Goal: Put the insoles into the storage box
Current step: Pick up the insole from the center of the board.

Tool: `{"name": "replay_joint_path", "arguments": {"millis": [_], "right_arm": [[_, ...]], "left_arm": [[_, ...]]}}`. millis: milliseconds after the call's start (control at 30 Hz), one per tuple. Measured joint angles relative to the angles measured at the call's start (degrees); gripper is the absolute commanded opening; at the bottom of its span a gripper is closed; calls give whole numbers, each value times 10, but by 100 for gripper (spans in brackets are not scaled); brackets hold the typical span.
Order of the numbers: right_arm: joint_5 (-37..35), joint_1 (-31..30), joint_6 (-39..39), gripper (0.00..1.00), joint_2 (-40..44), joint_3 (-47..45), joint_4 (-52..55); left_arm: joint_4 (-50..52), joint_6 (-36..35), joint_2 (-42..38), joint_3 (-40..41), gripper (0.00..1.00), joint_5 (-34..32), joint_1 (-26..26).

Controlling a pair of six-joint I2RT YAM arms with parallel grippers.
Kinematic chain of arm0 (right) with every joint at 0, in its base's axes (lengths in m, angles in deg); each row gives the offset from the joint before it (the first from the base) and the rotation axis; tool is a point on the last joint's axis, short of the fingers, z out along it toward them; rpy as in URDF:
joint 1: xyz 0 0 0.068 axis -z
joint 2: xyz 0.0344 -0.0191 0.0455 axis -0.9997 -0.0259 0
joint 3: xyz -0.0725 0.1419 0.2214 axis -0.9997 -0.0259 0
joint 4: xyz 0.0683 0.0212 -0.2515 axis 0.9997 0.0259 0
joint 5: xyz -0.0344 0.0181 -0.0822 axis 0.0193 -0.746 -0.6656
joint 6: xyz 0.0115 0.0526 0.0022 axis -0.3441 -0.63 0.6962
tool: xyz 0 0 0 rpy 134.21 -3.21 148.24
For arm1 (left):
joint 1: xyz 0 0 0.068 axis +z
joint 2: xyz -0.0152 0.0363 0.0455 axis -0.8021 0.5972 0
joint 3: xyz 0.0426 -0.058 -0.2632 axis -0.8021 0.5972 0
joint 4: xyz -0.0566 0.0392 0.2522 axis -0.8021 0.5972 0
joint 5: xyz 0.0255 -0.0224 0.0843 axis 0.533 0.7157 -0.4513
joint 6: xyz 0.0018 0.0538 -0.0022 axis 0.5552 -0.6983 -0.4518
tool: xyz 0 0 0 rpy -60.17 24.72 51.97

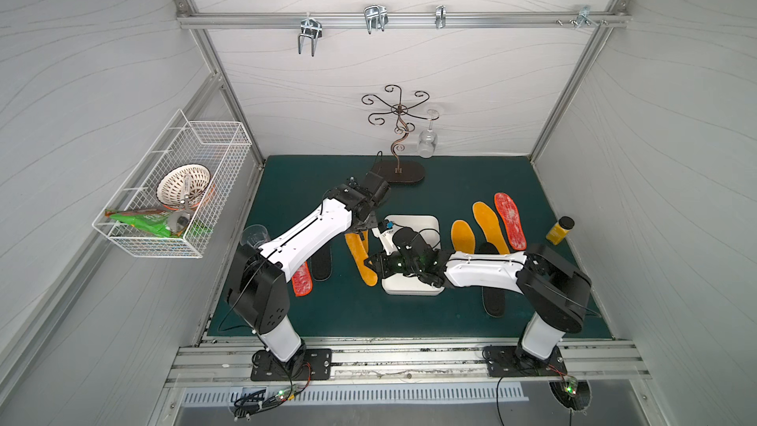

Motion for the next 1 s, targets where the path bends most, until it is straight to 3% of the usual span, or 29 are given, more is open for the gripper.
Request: {"name": "replay_joint_path", "arguments": {"millis": [133, 300, 533, 767, 900, 1000], "right_arm": [[2, 0, 2, 0, 0, 1, 4], [6, 2, 2, 0, 3, 1, 23], [54, 39, 4, 0, 76, -15, 52], [152, 152, -6, 0, 215, -74, 72], [212, 224, -44, 0, 256, -122, 63], [237, 245, -75, 0, 253, -152, 47]], "left_arm": [[-2, -8, 0, 0, 46, 5, 0], [-11, -21, -23, 2, 73, 3, 0], [-64, -26, -185, 65, 73, -3, 16], [-227, -35, -385, 314, 80, 59, 104], [-296, -37, -416, 426, 80, 91, 108], [-353, -37, -417, 482, 81, 122, 108]]}}
